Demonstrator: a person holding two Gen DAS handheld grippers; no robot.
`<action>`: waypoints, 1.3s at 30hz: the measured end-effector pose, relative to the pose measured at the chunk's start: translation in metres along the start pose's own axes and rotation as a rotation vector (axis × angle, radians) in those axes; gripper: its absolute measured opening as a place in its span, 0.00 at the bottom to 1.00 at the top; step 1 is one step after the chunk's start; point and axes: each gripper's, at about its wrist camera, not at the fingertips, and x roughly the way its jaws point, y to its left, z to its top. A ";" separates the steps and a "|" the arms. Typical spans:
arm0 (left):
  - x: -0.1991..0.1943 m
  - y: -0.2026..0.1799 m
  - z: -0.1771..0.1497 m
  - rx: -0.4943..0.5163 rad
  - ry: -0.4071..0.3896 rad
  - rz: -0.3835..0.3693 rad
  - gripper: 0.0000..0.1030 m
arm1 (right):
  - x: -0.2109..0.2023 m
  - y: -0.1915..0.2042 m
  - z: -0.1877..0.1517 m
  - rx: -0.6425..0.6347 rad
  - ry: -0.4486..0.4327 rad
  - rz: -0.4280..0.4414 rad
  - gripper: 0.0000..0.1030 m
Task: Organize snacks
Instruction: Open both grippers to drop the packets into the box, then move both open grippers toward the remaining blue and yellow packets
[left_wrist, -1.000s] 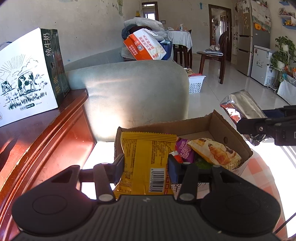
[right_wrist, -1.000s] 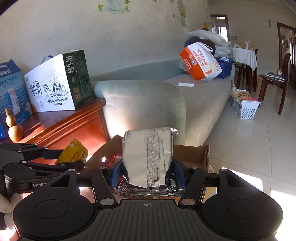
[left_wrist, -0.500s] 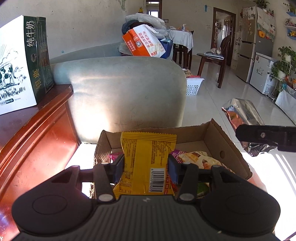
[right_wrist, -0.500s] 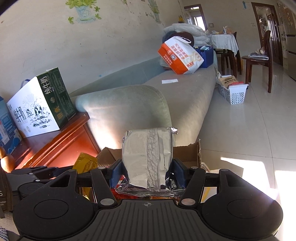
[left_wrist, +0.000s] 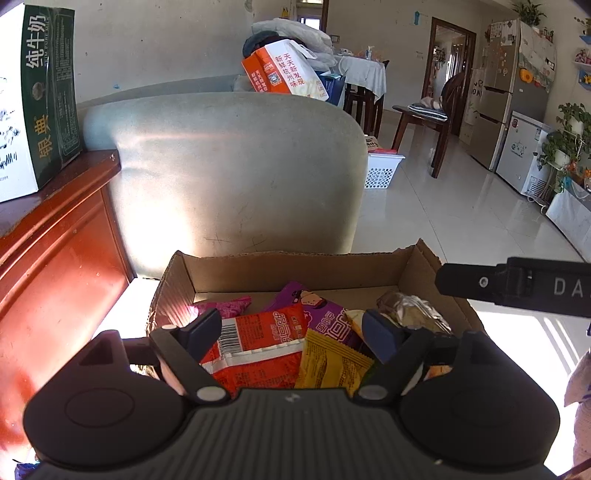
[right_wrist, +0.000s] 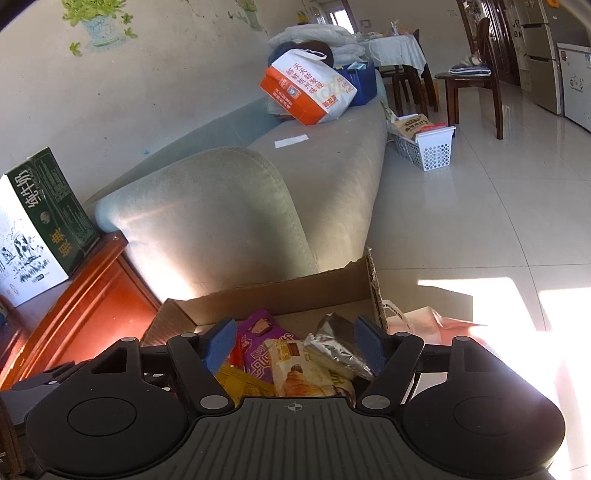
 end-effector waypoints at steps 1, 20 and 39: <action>-0.003 0.002 0.001 -0.006 -0.004 0.004 0.81 | -0.001 0.001 0.000 -0.007 -0.004 0.001 0.70; -0.031 0.044 -0.029 0.014 0.081 0.082 0.82 | 0.002 0.045 -0.030 -0.187 0.067 0.100 0.73; -0.057 0.117 -0.080 0.005 0.200 0.188 0.82 | 0.006 0.090 -0.094 -0.312 0.221 0.223 0.73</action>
